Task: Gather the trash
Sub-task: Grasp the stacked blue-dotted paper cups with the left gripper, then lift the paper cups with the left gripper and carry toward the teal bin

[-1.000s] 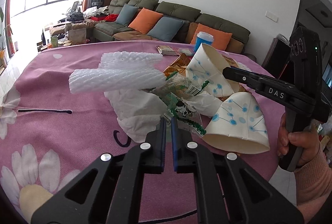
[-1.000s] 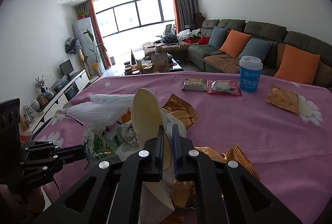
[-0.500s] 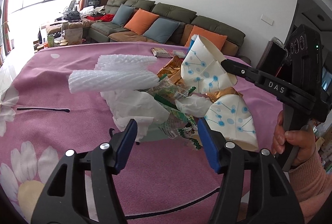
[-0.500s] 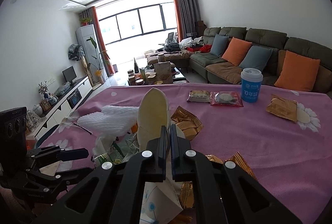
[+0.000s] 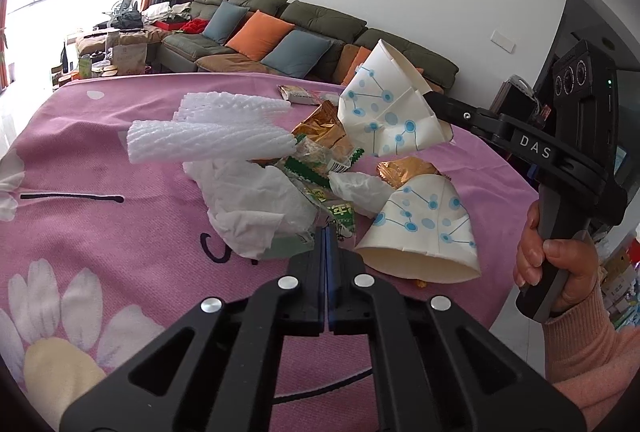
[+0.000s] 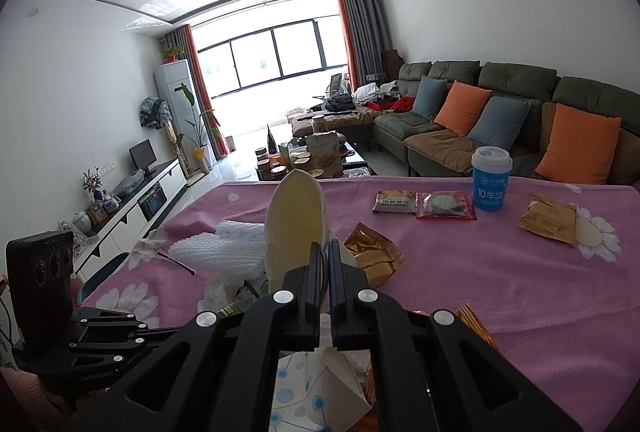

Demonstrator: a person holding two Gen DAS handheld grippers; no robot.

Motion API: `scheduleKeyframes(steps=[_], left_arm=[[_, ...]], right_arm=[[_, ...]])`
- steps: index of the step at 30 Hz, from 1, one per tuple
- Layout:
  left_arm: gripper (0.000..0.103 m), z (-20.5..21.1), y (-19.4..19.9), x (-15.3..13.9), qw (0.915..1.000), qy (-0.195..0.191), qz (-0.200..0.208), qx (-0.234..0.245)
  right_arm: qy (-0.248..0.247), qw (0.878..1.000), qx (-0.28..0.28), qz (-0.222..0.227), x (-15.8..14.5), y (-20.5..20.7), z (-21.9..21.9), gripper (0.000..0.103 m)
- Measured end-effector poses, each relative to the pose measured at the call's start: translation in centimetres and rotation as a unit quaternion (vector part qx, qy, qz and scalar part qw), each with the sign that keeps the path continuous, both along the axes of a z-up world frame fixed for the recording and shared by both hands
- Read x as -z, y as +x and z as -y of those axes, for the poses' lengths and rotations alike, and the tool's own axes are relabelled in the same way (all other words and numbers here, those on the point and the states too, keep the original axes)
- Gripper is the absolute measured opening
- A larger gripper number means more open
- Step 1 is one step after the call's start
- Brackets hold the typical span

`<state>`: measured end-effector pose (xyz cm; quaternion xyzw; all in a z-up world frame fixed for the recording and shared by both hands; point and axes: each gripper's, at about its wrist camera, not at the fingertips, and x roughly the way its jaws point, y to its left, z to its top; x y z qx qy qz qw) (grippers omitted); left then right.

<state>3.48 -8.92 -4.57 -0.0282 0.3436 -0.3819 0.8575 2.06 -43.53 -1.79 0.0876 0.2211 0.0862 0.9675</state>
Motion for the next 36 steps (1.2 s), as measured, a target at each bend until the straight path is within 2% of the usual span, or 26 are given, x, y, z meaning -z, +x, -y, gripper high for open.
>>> scheduleKeyframes(steps=[6,8,10,12,15,19,27,32,35,36], left_arm=[[0.001,-1.9,-0.3,-0.7,0.9997,-0.022,-0.007,-0.005],[0.014,-1.8,-0.4,-0.4,0.9998,-0.017,-0.011,-0.002],[0.037,-1.4,-0.4,-0.2,0.9997,-0.016,-0.015,0.007],[0.043,-0.8,-0.4,0.1,0.9995,-0.014,-0.021,0.018],[0.045,0.4,-1.4,0.2,0.9986,-0.014,-0.015,0.048],[0.044,2.7,-2.6,0.6,0.9971,0.022,0.008,0.073],[0.042,6.0,-1.1,1.6,0.9941,0.070,-0.012,0.082],[0.050,7.6,0.3,1.3,0.9935,0.071,-0.022,0.086],[0.042,8.4,0.9,1.2,0.9932,0.059,-0.024,0.098],[0.032,8.6,1.0,1.2,0.9929,0.053,-0.028,0.103]], right_arm=[[-0.001,1.000,-0.016,0.010,-0.8,-0.2,-1.2,0.003],[-0.001,1.000,-0.017,0.009,-0.8,-0.2,-1.4,0.003],[0.002,1.000,-0.015,0.008,-0.6,-0.2,-1.4,0.003],[0.004,1.000,-0.012,0.006,-0.5,-0.3,-1.2,0.003],[0.006,1.000,-0.003,0.002,-0.4,-0.6,-0.7,0.003],[0.017,1.000,0.008,-0.005,0.2,-0.9,0.3,0.003],[0.028,0.999,0.016,-0.017,1.4,-0.9,1.7,0.003],[0.040,0.999,0.018,-0.024,2.3,-0.9,2.1,0.003],[0.044,0.998,0.016,-0.029,2.7,-0.8,2.2,0.003],[0.045,0.998,0.015,-0.030,2.9,-0.7,2.2,0.003]])
